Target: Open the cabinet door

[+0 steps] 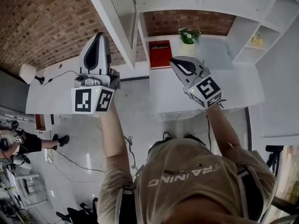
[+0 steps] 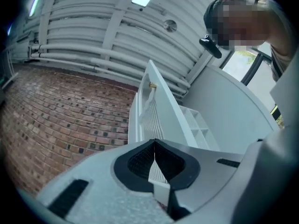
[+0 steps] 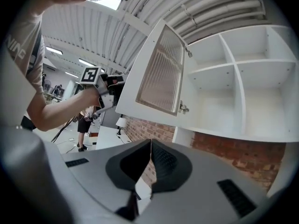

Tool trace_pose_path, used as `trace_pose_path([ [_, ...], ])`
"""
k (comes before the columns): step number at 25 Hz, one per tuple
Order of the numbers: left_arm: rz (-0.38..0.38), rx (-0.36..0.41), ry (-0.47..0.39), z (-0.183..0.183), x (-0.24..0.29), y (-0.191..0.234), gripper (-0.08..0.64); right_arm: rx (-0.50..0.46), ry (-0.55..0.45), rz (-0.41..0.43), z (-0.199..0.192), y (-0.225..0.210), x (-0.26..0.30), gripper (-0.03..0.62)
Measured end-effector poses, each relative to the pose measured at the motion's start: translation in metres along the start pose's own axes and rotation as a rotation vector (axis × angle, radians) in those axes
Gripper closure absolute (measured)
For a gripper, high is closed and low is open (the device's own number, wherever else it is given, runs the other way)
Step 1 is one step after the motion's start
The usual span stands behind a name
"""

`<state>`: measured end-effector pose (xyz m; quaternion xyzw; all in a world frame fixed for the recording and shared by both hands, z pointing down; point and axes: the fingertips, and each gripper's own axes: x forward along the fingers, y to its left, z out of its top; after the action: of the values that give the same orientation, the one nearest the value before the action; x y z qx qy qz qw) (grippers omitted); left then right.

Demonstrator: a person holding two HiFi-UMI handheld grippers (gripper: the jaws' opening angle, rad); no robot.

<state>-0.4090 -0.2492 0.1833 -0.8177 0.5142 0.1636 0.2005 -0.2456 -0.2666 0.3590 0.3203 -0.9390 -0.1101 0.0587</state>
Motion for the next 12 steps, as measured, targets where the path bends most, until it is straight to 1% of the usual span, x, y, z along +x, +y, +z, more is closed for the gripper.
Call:
trace_pose_path([
  [3, 0.046, -0.001, 0.066, -0.013, -0.014, -0.013, 0.549, 0.023, -0.013, -0.003, 0.0, -0.008, -0.013, 0.58],
  [5, 0.094, -0.002, 0.11, -0.026, -0.026, -0.021, 0.549, 0.034, -0.015, 0.006, -0.002, -0.011, -0.024, 0.58],
  [7, 0.158, 0.03, 0.168, -0.044, -0.038, -0.028, 0.549, 0.041, -0.019, 0.018, -0.004, -0.015, -0.037, 0.58],
  [9, 0.211, 0.062, 0.245, -0.067, -0.049, -0.036, 0.549, 0.052, -0.024, 0.03, -0.007, -0.018, -0.05, 0.58],
  [10, 0.232, 0.062, 0.284, -0.079, -0.055, -0.041, 0.549, 0.057, -0.026, 0.037, -0.009, -0.02, -0.057, 0.58],
  [12, 0.271, 0.029, 0.34, -0.099, -0.066, -0.051, 0.551, 0.065, -0.028, 0.048, -0.013, -0.022, -0.071, 0.58],
])
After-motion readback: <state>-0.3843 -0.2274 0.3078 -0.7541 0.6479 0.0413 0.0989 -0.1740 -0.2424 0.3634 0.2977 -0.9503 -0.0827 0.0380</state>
